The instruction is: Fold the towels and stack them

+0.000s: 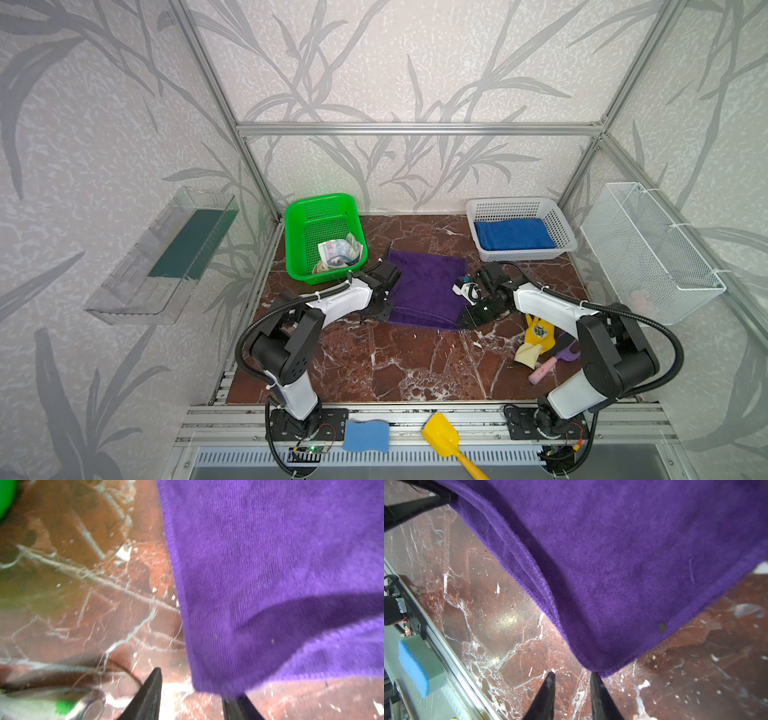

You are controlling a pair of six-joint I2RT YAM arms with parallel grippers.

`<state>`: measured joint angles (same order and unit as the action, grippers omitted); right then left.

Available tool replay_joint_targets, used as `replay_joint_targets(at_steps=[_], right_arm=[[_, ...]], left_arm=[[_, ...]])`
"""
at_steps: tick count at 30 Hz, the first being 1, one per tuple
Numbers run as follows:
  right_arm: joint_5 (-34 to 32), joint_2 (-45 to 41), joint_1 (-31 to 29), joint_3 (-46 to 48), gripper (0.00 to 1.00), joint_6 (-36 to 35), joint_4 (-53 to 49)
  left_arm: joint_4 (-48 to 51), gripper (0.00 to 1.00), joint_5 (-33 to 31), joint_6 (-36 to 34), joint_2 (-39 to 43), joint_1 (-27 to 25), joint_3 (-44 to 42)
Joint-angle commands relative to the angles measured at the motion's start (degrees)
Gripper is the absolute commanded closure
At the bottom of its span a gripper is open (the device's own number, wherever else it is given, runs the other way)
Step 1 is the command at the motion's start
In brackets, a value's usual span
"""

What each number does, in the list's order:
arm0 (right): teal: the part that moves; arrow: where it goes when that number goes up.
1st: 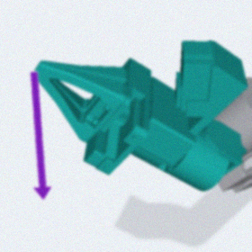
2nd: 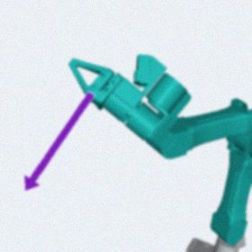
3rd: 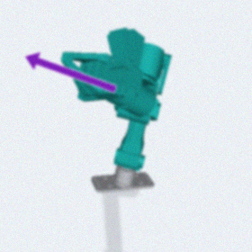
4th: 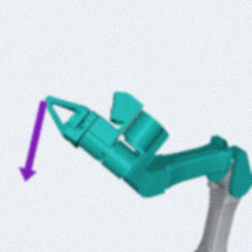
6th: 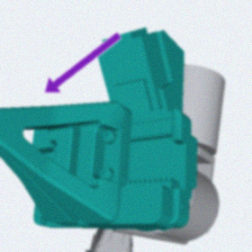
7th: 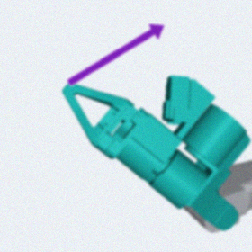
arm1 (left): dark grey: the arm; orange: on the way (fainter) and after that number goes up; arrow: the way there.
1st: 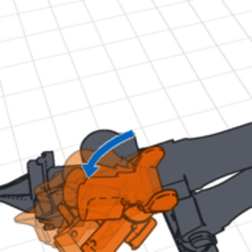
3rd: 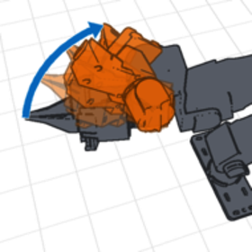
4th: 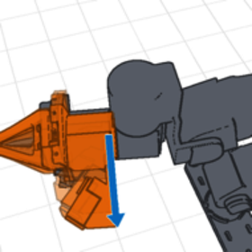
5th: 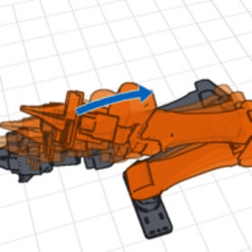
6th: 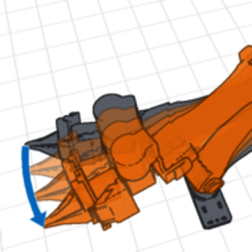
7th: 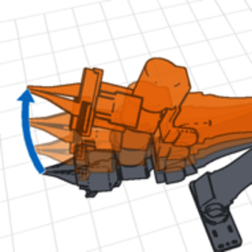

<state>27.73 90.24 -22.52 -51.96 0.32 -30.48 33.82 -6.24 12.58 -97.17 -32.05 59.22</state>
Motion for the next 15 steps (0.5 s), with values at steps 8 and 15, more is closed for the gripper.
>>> replay_joint_targets(at_steps=[8,15], right_arm=[[-2.76,0.27,-1.14,-3.45,0.70,3.42,3.56],[-2.96,6.42,-5.09,-5.80,0.70,3.99,5.12]], left_arm=[[-0.71,0.53,-6.86,4.49,6.26,-0.15,-2.92],[-4.12,0.53,-5.94,3.16,5.22,-0.18,-0.17]])
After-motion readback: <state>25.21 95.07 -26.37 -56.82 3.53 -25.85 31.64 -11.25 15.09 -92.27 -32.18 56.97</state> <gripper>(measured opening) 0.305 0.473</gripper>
